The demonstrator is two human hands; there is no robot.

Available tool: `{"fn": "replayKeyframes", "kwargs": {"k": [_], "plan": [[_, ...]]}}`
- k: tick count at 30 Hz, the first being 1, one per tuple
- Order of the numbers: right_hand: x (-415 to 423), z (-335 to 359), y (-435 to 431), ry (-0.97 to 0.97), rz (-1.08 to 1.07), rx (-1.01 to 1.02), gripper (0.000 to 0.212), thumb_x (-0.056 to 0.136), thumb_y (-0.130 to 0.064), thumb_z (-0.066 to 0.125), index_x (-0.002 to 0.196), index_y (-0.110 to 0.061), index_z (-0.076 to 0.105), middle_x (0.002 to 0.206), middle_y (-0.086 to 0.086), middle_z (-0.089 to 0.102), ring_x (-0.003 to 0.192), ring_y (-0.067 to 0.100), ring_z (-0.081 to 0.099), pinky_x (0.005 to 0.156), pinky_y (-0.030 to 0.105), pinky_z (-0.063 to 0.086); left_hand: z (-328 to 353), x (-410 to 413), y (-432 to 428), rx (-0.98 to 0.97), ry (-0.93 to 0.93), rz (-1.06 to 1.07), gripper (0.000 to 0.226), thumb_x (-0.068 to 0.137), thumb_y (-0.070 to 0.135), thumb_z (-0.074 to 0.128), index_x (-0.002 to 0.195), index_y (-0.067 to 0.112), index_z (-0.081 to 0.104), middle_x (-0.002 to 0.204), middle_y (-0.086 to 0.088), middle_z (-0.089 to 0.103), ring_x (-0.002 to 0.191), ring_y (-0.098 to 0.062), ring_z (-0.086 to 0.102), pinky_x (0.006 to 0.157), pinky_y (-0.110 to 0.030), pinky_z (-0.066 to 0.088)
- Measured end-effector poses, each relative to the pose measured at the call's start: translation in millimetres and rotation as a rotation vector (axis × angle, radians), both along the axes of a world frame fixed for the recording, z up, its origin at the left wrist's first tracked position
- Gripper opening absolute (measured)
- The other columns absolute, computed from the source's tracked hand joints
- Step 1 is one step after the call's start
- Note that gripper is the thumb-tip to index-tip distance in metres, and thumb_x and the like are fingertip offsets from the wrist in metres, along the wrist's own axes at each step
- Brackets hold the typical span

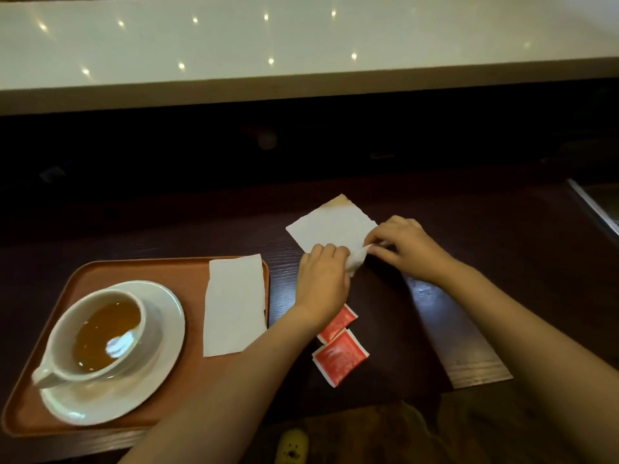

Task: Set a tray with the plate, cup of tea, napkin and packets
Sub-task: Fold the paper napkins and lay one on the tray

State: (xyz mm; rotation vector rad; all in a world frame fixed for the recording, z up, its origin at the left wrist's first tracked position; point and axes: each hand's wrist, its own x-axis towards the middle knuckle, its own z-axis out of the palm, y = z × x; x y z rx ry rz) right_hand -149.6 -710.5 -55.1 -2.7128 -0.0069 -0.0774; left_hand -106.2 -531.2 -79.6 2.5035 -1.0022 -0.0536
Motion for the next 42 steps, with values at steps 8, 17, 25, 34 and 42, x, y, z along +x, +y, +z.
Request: {"fn": "replayKeyframes", "kwargs": {"k": [8, 17, 25, 34, 42], "plan": [[24.3, 24.4, -9.0, 0.138, -0.061, 0.378, 0.026, 0.079, -0.005, 0.064, 0.104, -0.013, 0.064, 0.104, 0.002, 0.064, 0.102, 0.016, 0.059, 0.092, 0.026, 0.043, 13.0, 18.8, 17.8, -0.386, 0.528, 0.171, 0.019, 0.086, 0.010, 0.051, 0.098, 0.011, 0.066, 0.091, -0.007, 0.068, 0.080, -0.016, 0.059, 0.061, -0.018, 0.039], [103.1, 28.3, 20.5, 0.292, -0.014, 0.279, 0.026, 0.078, -0.013, 0.058, 0.101, -0.025, 0.064, 0.112, -0.001, 0.064, 0.108, 0.016, 0.056, 0.096, 0.036, 0.046, 15.0, 3.8, 30.6, -0.468, 0.074, 0.277, 0.041, 0.077, 0.012, 0.058, 0.117, 0.016, 0.052, 0.122, -0.005, 0.054, 0.113, -0.019, 0.043, 0.092, -0.034, 0.040], [93.1, 14.5, 19.4, 0.066, -0.140, 0.030, 0.043, 0.083, -0.021, 0.056, 0.126, -0.024, 0.049, 0.132, 0.000, 0.052, 0.126, 0.024, 0.035, 0.103, 0.040, 0.026, -3.1, 16.4, 18.0, 0.057, -0.107, 0.052, 0.033, 0.084, 0.022, 0.053, 0.116, 0.012, 0.054, 0.123, -0.008, 0.057, 0.113, -0.028, 0.050, 0.092, -0.039, 0.040], [44.5, -16.2, 9.9, 0.038, -0.079, -0.017, 0.017, 0.083, -0.019, 0.060, 0.100, -0.017, 0.063, 0.117, -0.001, 0.061, 0.116, 0.021, 0.045, 0.097, 0.035, 0.025, -8.8, 25.9, 10.3, 0.098, -0.166, 0.058, 0.032, 0.088, 0.034, 0.048, 0.110, 0.011, 0.054, 0.107, -0.009, 0.060, 0.100, -0.027, 0.052, 0.088, -0.040, 0.040], [45.7, 28.0, 20.2, 0.081, -0.093, 0.414, 0.015, 0.079, -0.023, 0.067, 0.092, -0.016, 0.065, 0.095, 0.006, 0.068, 0.088, 0.021, 0.062, 0.080, 0.035, 0.049, 19.6, 39.0, 23.8, -0.218, 0.170, 0.171, 0.022, 0.087, 0.016, 0.050, 0.101, 0.015, 0.067, 0.094, -0.008, 0.069, 0.087, -0.024, 0.059, 0.074, -0.031, 0.040]]}}
